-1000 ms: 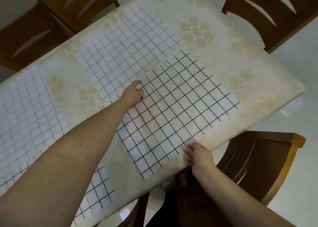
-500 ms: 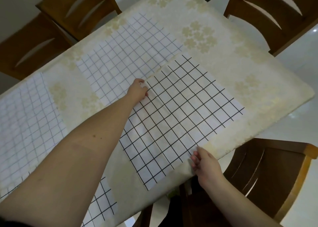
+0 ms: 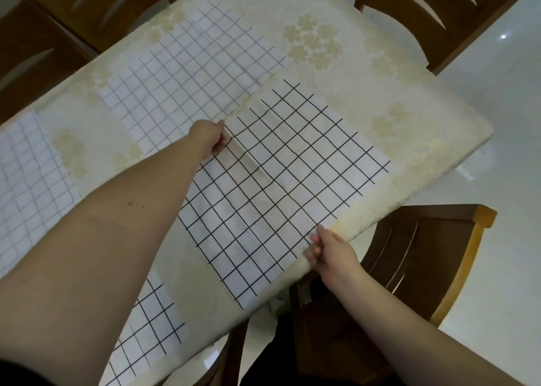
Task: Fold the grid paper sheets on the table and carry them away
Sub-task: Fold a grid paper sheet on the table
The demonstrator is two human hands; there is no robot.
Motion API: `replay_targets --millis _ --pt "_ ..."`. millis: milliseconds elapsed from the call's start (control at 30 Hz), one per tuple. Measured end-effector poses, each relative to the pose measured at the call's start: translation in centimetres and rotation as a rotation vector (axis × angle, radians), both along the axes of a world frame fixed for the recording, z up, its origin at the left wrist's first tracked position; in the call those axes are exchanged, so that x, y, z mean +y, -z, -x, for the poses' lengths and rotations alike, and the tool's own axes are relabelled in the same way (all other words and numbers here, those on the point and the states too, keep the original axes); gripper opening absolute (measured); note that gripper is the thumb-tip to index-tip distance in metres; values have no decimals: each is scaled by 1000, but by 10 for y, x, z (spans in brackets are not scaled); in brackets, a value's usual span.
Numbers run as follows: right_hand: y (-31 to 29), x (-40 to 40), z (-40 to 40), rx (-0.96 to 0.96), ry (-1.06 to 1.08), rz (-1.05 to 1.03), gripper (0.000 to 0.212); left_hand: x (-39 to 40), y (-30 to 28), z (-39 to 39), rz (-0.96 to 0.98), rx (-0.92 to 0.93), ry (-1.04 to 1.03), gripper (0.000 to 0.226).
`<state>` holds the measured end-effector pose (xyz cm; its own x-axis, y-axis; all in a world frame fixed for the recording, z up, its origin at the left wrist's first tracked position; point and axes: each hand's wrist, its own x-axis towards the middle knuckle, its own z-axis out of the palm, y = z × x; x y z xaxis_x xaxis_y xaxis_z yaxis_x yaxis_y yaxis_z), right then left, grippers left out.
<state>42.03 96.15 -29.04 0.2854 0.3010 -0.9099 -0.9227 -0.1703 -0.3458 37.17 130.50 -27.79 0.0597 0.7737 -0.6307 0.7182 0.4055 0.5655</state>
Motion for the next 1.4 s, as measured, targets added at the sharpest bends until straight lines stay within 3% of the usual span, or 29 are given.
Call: replay_targets --millis 233,500,767,933,1233,1367,1400 --pt "-18 -5 -4 -30 20 -12 31 1 -41 23 -6 -128 -50 28" --pt "-67 4 -8 -170 15 -75 10 4 -94 58 -58 -260 -101 24" --pt "-152 28 -22 -520 31 -269 12 11 -184 80 -165 -497 -120 23" --pt "-193 30 -9 -635 -5 -343 18 3 -220 110 -148 -662 -145 26" --pt "-143 8 55 -561 -181 -196 13 -24 -155 185 -47 -586 -247 3" --pt "-101 -4 70 -529 -251 -82 5 -42 -102 217 6 -574 -276 6" --pt "-92 -7 72 -522 -266 -45 3 -48 -89 223 24 -575 -291 16"
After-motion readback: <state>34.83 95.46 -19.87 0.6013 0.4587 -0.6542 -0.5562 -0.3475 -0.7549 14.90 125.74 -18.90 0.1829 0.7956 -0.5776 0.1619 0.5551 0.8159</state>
